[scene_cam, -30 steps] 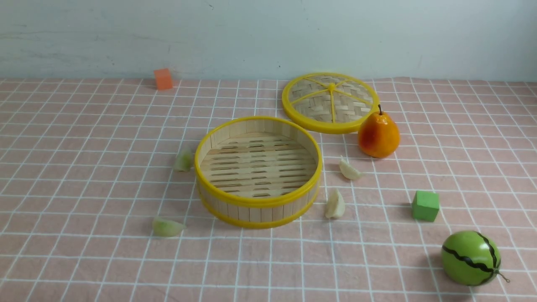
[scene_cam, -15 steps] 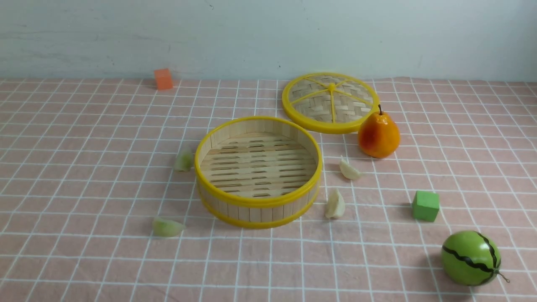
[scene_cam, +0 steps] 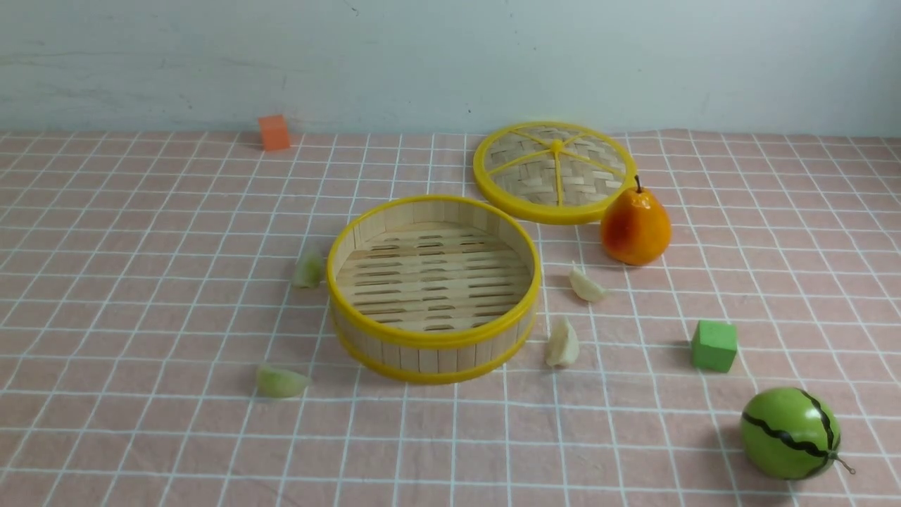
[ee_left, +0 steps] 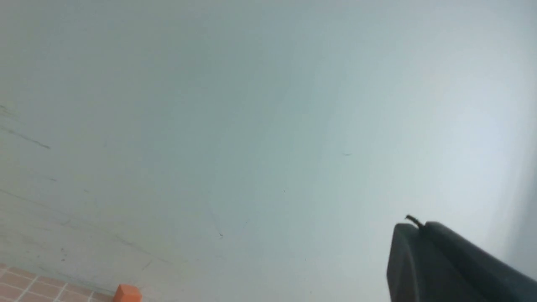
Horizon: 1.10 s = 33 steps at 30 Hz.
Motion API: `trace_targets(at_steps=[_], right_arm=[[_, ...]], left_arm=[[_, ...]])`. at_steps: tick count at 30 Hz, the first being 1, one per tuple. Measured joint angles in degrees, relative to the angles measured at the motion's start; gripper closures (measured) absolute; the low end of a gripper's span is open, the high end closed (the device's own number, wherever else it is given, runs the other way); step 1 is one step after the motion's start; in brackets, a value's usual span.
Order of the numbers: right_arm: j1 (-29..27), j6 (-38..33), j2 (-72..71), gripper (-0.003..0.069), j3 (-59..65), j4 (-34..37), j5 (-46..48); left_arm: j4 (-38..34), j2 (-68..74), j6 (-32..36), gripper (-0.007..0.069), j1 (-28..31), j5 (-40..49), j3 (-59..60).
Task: Put the dumplings into the steamer on the table with the pink tablecloth.
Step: 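Reach for and grasp a dumpling on the table with the left gripper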
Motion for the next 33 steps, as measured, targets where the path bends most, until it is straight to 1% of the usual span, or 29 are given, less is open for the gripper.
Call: trace_targets(at_steps=[2,4,5,6,7,8,9,10,11,13,14,15,17,18,20,21,22,23,24,25,26,27,28,29,30,31,33], right_arm=[[0.0,0.0,4.4,0.0663,-5.7,0.4,10.7],[0.0,0.0,9.1,0.0673,-9.8,0.8,20.8],[0.0,0.0,12.6,0.0671,-12.1,0.9,28.3],[0.0,0.0,15.1,0.0669,-12.8,1.0,31.7],[0.0,0.0,19.0,0.0665,-14.3,1.2,38.7],[0.0,0.0,22.2,0.0664,-14.8,1.3,42.3],[0.0,0.0,22.8,0.0664,-15.1,1.4,43.2],[0.0,0.0,27.6,0.0662,-15.8,2.6,49.7],[0.0,0.0,29.8,0.0662,-16.3,3.8,53.3],[0.0,-0.8,34.8,0.0662,-17.0,7.1,58.2],[0.0,-0.9,35.3,0.0662,-17.1,7.5,58.7],[0.0,-3.8,38.7,0.0662,-17.5,11.3,61.6],[0.0,-9.0,42.3,0.0662,-17.8,16.8,63.3],[0.0,-13.1,44.5,0.0662,-17.9,21.3,64.0],[0.0,-20.9,47.5,0.0662,-18.7,28.8,64.7],[0.0,-22.7,48.2,0.0662,-18.8,30.4,64.8],[0.0,-29.8,50.6,0.0662,-19.8,37.0,65.3],[0.0,-32.4,51.4,0.0661,-20.3,39.3,65.5],[0.0,-37.5,52.9,0.0661,-20.9,43.8,65.8],[0.0,-42.2,54.3,0.0661,-21.5,47.8,66.0],[0.0,-45.0,55.1,0.0659,-21.8,50.3,66.3],[0.0,-45.6,55.2,0.0659,-21.9,50.9,66.3],[0.0,-50.2,56.3,0.0659,-22.1,55.2,66.9],[0.0,-52.5,57.0,0.0659,-22.2,57.5,67.5],[0.0,-52.9,57.1,0.0659,-22.2,57.9,67.6],[0.0,-55.7,57.7,0.0659,-22.2,60.4,68.5],[0.0,-59.1,58.1,0.0659,-22.2,62.8,69.2]], left_arm=[[2.2,7.1,-0.1,0.0638,0.0,3.2,-6.2],[3.5,13.6,-0.1,0.0638,0.0,4.2,-9.6],[4.1,18.2,-0.7,0.0638,0.0,4.5,-11.2],[4.3,21.2,-1.2,0.0638,0.0,5.2,-12.1],[4.7,25.7,-3.0,0.0638,0.0,7.3,-13.7],[4.9,29.2,-4.4,0.0638,0.0,9.6,-15.3],[5.0,29.2,-4.8,0.0638,0.0,10.3,-15.3],[5.0,35.2,-7.4,0.0638,0.0,18.0,-18.9],[4.9,37.7,-8.2,0.0638,0.0,22.0,-20.7],[4.4,43.4,-7.8,0.0638,0.0,30.9,-24.7],[4.1,43.9,-7.6,0.0638,0.0,32.8,-25.6],[2.8,48.0,-3.9,0.0638,0.0,38.6,-29.0],[-0.5,52.0,2.2,0.0638,0.0,44.5,-32.3],[-3.7,55.1,5.6,0.0638,0.0,47.6,-34.9],[-10.0,60.7,12.1,0.0638,0.0,51.5,-39.8],[-10.0,61.3,12.7,0.0638,0.0,51.8,-40.3],[-15.4,66.3,18.4,0.0638,0.0,54.0,-45.2],[-17.3,68.9,20.2,0.0638,0.0,54.9,-47.8],[-19.3,72.8,23.3,0.0638,-0.1,55.7,-52.0],[-20.7,76.1,25.3,0.0638,-0.1,56.5,-55.6],[-21.6,79.4,26.5,0.0638,-0.1,57.0,-59.1],[-21.7,80.1,26.7,0.0637,-0.1,57.0,-59.1],[-22.3,84.7,27.6,0.0629,-0.1,57.8,-64.8],[-22.2,88.7,28.2,0.061,-0.1,58.9,-69.0],[-22.2,89.4,28.2,0.0606,-0.1,58.9,-69.7],[-21.9,94.0,28.6,0.0566,-0.1,60.5,-74.6],[-20.6,101.1,29.4,0.0483,-0.1,62.3,-81.9]])
